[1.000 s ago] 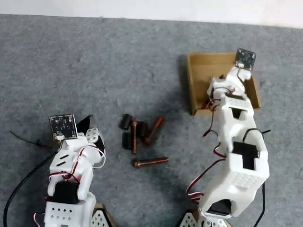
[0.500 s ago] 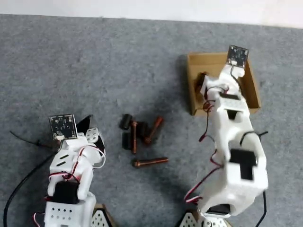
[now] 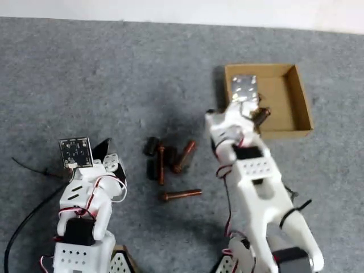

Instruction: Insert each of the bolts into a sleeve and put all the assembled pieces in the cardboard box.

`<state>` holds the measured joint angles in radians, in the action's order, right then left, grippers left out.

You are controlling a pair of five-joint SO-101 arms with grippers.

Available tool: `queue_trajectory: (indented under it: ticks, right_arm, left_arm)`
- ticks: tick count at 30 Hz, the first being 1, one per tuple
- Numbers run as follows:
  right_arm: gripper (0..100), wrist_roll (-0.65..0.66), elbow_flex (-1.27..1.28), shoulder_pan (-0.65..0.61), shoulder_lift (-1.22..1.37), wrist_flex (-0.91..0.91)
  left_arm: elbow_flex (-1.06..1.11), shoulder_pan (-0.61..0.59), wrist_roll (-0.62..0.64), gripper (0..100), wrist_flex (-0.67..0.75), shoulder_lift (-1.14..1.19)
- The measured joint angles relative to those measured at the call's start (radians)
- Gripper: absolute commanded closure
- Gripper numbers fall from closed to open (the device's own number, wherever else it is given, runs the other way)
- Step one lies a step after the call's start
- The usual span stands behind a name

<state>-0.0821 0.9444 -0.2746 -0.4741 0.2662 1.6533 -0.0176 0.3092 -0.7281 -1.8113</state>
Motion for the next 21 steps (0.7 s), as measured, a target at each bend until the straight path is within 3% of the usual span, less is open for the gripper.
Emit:
queue_trajectory:
  ticks: [12,21]
  right_arm:
    - [79.6,0.000,0.101,-0.258,-0.068,0.000]
    - [79.6,0.000,0.118,-0.339,-0.008,-0.031]
  left_arm:
    - [0.000,-0.043,-0.002,99,0.000,0.000]
    - [0.000,-0.054,-0.002,99,0.000,0.000]
